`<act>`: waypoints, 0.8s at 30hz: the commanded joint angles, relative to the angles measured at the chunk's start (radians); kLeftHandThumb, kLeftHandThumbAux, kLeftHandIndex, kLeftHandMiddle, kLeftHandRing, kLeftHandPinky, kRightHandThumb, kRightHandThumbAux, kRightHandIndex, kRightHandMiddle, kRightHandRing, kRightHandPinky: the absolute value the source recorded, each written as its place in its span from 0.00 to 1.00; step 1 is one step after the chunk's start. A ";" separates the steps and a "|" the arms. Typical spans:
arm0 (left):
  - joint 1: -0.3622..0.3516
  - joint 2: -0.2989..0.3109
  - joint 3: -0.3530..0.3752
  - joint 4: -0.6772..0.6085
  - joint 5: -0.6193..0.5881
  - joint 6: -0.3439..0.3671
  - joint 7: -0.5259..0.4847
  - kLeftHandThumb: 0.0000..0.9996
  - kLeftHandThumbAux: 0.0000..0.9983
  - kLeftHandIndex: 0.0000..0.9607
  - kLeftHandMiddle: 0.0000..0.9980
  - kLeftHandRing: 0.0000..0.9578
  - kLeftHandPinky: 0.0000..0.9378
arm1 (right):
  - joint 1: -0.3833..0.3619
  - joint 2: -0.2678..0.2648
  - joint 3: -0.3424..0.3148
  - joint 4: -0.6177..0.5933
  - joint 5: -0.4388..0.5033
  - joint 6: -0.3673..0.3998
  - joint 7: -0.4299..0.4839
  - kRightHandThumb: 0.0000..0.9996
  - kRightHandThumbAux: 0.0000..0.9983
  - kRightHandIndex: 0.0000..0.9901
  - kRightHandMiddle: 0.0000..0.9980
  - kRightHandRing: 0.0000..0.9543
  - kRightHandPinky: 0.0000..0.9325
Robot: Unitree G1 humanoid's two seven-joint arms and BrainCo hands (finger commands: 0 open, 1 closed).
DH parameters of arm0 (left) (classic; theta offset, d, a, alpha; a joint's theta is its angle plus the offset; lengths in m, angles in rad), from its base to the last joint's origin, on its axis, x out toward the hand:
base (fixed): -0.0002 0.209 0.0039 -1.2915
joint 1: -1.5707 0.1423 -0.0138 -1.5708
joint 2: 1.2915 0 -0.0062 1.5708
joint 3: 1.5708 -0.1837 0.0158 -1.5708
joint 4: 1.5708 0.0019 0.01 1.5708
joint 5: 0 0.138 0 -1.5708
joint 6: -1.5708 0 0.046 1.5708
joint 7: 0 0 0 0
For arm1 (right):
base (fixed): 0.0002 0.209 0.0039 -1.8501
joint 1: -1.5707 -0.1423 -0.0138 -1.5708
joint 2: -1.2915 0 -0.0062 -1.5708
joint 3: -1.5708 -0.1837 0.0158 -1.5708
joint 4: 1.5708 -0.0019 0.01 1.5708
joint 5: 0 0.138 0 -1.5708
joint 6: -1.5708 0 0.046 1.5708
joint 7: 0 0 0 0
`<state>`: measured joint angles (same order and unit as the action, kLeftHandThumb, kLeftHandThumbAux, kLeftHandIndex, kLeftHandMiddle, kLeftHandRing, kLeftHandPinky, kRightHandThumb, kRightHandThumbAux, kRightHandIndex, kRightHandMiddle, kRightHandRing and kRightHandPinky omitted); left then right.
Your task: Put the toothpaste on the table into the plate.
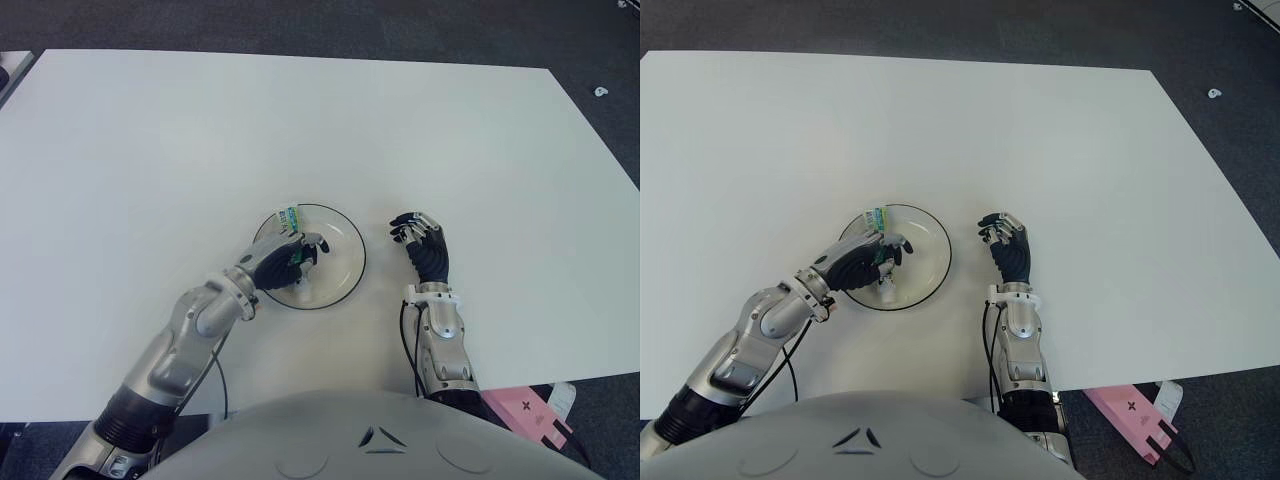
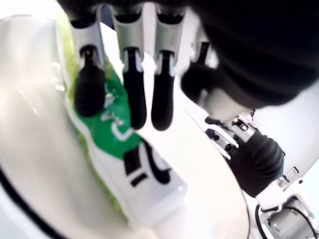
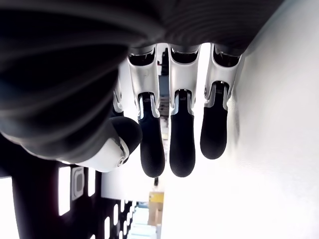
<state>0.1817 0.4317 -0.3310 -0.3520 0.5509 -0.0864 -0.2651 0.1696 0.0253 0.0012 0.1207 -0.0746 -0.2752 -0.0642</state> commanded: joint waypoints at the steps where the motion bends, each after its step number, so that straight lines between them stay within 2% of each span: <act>1: 0.031 -0.004 0.011 -0.007 -0.012 -0.034 0.023 0.55 0.37 0.02 0.05 0.09 0.19 | 0.029 0.002 0.003 0.036 0.009 0.045 0.008 0.71 0.73 0.43 0.50 0.52 0.54; 5: 0.041 -0.015 0.025 0.014 -0.031 -0.075 0.053 0.44 0.39 0.00 0.01 0.02 0.09 | 0.025 0.002 0.003 0.042 0.009 0.042 0.008 0.71 0.73 0.43 0.50 0.53 0.54; 7: 0.039 -0.019 0.029 0.032 -0.041 -0.095 0.065 0.34 0.40 0.00 0.00 0.01 0.04 | 0.024 0.003 0.002 0.043 0.007 0.041 0.006 0.71 0.73 0.43 0.50 0.53 0.54; 10: 0.030 -0.026 0.035 0.062 -0.057 -0.145 0.090 0.27 0.41 0.00 0.00 0.00 0.01 | 0.024 0.005 0.001 0.044 0.007 0.039 0.003 0.71 0.73 0.43 0.50 0.53 0.54; 17: 0.018 -0.050 0.053 0.138 -0.084 -0.285 0.172 0.20 0.43 0.00 0.00 0.00 0.00 | 0.025 0.008 -0.001 0.041 0.017 0.038 0.007 0.71 0.73 0.43 0.50 0.53 0.53; 24: 0.005 -0.062 0.061 0.198 -0.099 -0.367 0.205 0.17 0.44 0.00 0.00 0.00 0.00 | 0.020 0.008 -0.003 0.046 0.019 0.039 0.008 0.71 0.73 0.43 0.50 0.53 0.54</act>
<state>0.1905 0.3745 -0.2784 -0.1877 0.4662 -0.4243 -0.0751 0.1615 0.0275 -0.0006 0.1269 -0.0697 -0.2759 -0.0603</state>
